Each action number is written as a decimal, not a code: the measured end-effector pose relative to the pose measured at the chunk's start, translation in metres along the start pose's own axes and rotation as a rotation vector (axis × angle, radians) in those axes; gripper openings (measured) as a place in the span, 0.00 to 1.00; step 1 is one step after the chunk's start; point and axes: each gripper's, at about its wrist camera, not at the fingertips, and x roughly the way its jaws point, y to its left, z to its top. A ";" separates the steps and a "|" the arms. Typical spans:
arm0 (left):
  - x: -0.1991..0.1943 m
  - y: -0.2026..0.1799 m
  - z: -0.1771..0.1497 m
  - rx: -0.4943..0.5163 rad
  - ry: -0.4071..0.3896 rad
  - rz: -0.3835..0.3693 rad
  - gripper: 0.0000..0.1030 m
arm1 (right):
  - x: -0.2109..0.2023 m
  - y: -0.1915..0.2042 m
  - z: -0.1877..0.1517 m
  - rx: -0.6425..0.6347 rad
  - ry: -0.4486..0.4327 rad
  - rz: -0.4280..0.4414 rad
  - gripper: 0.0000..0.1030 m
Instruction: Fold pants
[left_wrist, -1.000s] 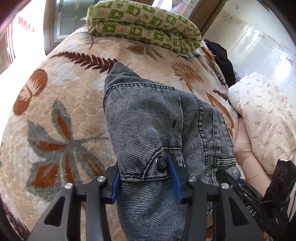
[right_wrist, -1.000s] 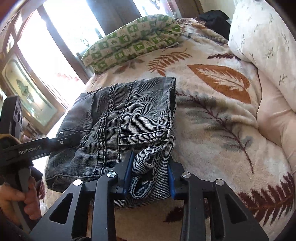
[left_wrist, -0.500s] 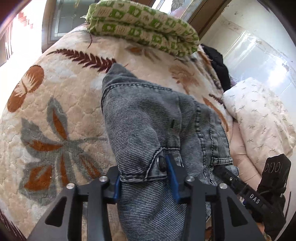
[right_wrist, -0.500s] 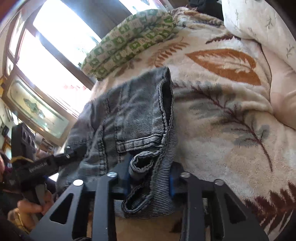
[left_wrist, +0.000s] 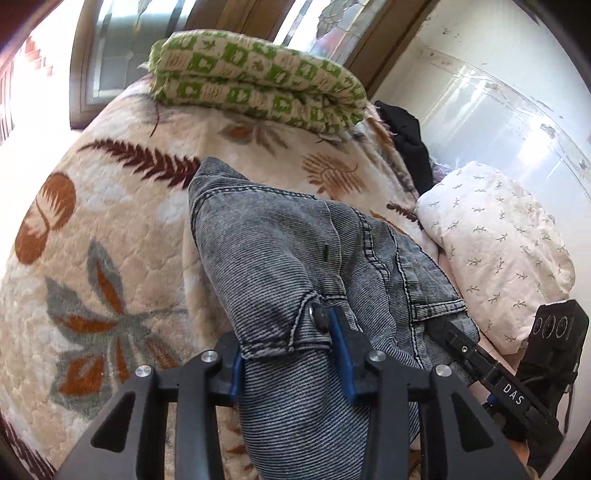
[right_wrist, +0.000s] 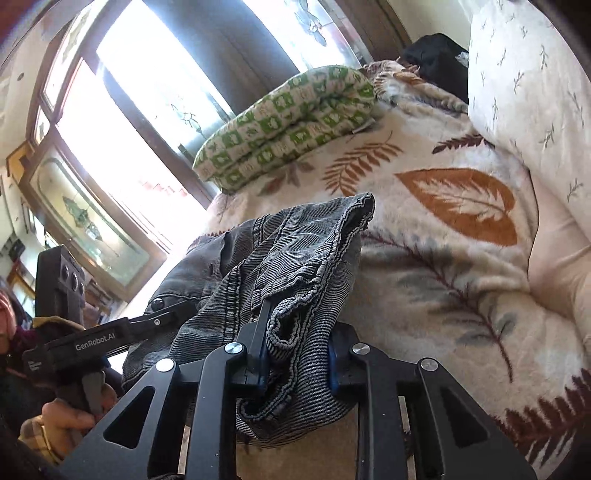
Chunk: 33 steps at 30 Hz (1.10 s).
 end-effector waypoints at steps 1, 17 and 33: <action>-0.001 -0.002 0.001 0.010 -0.005 0.002 0.40 | 0.000 0.001 0.002 -0.004 -0.005 -0.002 0.21; 0.014 -0.008 0.056 0.036 -0.042 -0.013 0.40 | 0.023 0.006 0.052 -0.044 -0.042 -0.043 0.21; 0.055 0.006 0.123 0.025 -0.084 0.001 0.40 | 0.082 0.001 0.119 -0.108 -0.055 -0.039 0.21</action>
